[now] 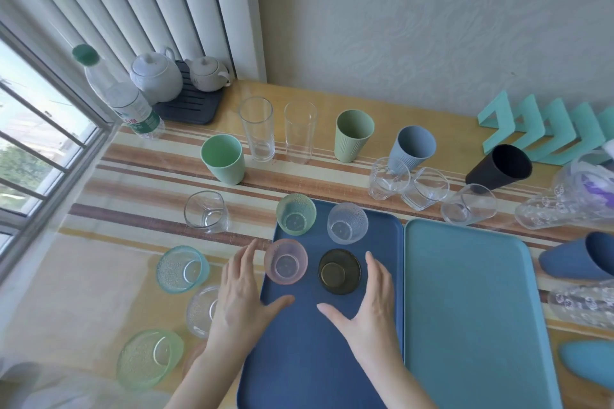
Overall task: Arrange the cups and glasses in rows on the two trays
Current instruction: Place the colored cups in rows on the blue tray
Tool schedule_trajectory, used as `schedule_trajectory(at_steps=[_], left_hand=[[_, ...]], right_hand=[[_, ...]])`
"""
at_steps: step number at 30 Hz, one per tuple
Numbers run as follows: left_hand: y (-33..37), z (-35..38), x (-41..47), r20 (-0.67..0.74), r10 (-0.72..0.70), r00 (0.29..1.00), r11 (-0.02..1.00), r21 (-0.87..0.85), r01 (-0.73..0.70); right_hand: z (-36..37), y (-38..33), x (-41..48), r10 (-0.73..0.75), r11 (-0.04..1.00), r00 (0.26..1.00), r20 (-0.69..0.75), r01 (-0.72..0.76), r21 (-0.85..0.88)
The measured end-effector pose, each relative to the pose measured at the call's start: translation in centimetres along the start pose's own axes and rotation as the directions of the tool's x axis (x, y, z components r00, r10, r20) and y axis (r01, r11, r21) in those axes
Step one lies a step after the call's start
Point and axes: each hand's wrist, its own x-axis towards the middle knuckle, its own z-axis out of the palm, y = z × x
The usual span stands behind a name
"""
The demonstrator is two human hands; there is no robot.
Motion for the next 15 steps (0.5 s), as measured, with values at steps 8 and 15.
schedule_trajectory(at_steps=[8,15], left_hand=[[-8.3,-7.5,-1.3,-0.166,-0.300,0.939,0.951,0.027,0.308],[-8.8,-7.5,0.7,-0.057,-0.360,0.931,0.932,-0.070,0.356]], right_hand=[[3.0,-8.0,-1.8,-0.393,0.919,0.875,0.281,0.366,0.147],[7.4,-9.9,-4.2,-0.359,0.931,0.824,0.438,0.287,0.224]])
